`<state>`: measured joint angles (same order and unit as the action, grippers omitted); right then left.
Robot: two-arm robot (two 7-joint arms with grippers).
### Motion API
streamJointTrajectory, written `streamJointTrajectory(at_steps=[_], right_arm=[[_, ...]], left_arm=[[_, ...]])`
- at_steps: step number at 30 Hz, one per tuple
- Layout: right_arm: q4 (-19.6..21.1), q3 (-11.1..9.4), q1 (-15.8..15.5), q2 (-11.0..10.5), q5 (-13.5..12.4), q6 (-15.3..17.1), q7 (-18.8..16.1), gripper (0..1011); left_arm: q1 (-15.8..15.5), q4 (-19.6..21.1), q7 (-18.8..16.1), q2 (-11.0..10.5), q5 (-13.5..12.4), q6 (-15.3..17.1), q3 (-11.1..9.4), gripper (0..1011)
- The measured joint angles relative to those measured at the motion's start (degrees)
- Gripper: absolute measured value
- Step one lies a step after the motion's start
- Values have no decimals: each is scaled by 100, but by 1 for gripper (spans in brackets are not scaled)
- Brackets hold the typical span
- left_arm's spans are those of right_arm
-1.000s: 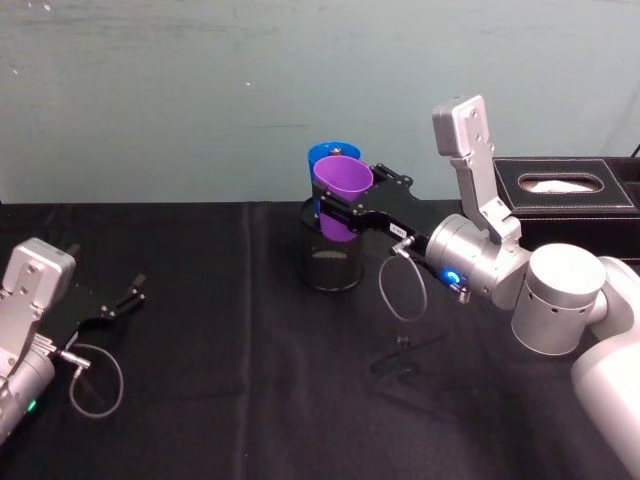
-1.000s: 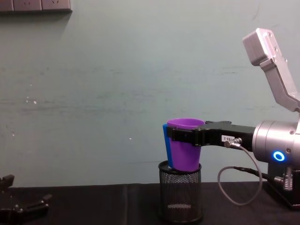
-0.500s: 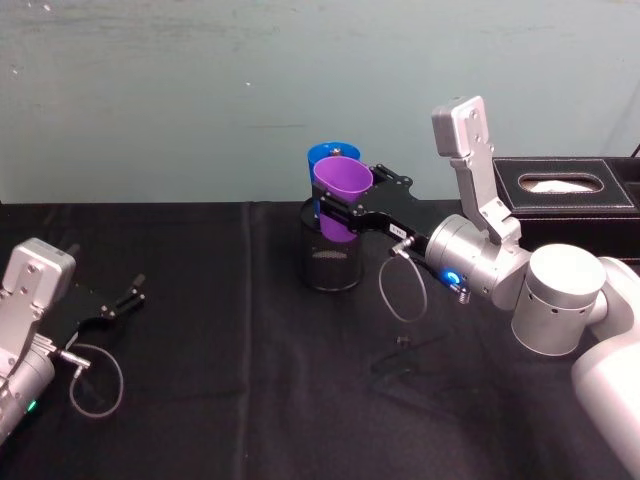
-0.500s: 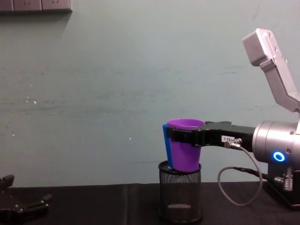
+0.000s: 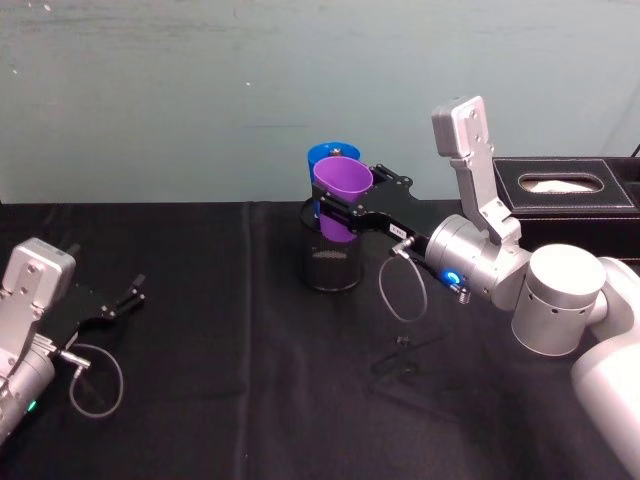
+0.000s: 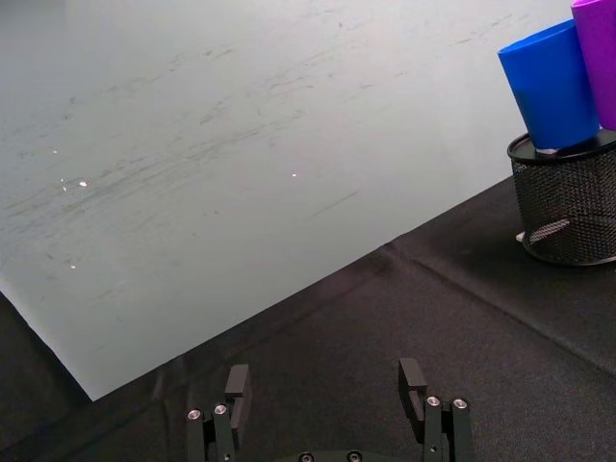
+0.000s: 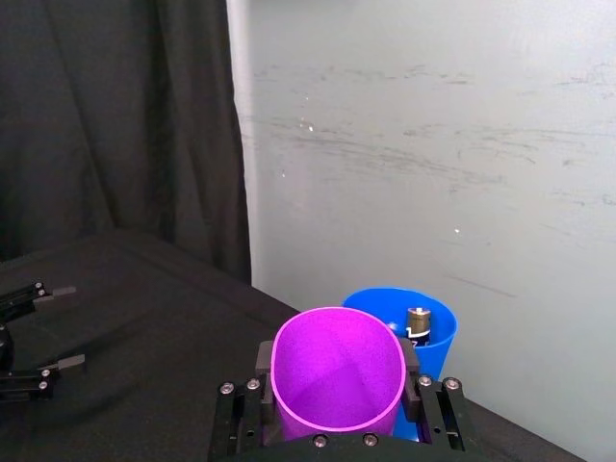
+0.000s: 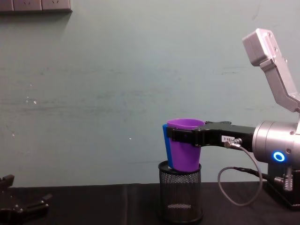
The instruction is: Pick up one cup with a gripper and tap it against the other cup.
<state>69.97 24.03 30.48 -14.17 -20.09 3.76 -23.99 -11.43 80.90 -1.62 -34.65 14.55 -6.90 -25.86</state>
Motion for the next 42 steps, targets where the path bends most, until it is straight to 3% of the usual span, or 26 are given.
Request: streamJointTrajectory(at_steps=[42], right_arm=[[0,0,0,0,0,0,0,722]], left_arm=[[0,0,0,0,0,0,0,1000]])
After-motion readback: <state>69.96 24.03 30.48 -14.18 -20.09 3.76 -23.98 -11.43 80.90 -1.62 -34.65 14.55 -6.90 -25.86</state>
